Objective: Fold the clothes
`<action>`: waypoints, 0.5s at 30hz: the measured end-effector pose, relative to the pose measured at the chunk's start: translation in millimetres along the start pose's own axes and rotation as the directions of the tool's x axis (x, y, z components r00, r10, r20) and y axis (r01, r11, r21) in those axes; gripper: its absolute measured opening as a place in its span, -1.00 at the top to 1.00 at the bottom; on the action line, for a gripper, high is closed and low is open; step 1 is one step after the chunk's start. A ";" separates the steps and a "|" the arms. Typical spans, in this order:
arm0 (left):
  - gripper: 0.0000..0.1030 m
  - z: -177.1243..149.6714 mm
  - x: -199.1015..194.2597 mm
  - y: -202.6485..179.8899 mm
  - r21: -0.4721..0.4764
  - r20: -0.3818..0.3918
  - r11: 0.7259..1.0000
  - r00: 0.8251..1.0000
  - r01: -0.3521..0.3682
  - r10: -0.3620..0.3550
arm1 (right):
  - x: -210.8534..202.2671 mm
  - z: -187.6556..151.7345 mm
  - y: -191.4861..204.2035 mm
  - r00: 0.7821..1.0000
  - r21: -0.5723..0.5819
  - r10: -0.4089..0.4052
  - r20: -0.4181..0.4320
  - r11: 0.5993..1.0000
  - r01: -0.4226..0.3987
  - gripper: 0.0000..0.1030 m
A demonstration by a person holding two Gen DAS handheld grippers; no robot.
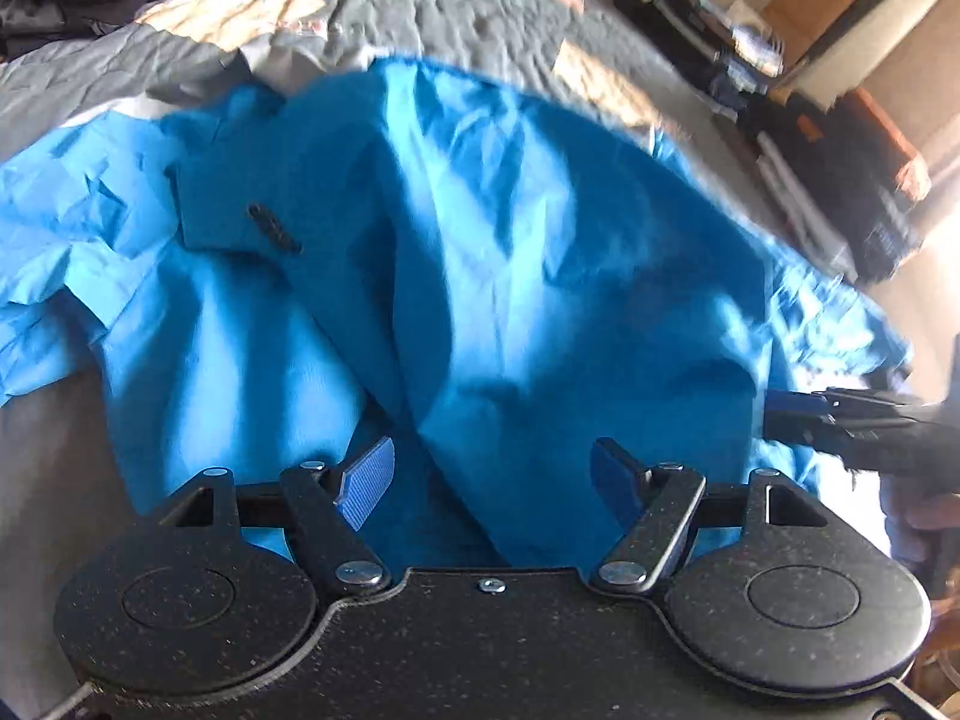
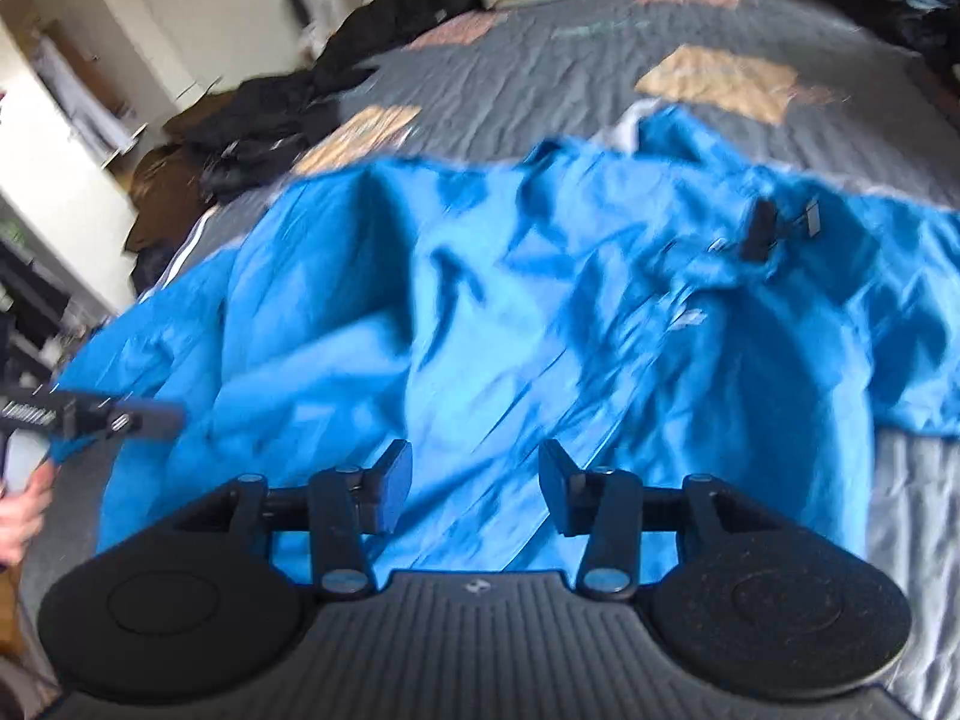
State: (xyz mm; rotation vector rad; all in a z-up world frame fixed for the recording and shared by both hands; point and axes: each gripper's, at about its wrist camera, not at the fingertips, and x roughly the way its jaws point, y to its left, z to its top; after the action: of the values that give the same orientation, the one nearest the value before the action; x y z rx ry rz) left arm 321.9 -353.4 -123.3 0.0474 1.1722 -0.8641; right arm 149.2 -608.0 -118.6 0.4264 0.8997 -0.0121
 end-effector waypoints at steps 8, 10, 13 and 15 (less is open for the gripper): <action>-0.38 -13.2 10.7 -8.7 0.039 -0.037 0.999 0.999 0.020 -0.019 | 31.2 -16.7 57.1 0.986 -0.198 0.125 -0.107 0.970 -0.145 0.05; -0.38 -14.7 12.1 -7.2 0.034 -0.045 0.999 0.999 0.017 -0.016 | 35.2 -17.1 60.5 0.986 -0.228 0.122 -0.116 0.963 -0.146 0.03; -0.38 -15.1 11.9 -6.4 0.033 -0.045 0.999 0.999 0.010 -0.009 | 48.6 -16.7 58.8 0.982 -0.238 0.119 -0.149 0.959 -0.152 -0.01; -0.38 -15.2 11.4 -6.0 0.034 -0.042 0.999 0.999 0.005 -0.004 | 56.5 -16.2 55.6 0.976 -0.209 0.152 -0.154 0.961 -0.182 0.05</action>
State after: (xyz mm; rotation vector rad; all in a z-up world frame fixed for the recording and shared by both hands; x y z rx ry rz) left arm 307.6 -357.1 -136.7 0.0915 1.1973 -0.8907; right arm 182.7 -541.8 -150.7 0.2953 0.9852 0.2741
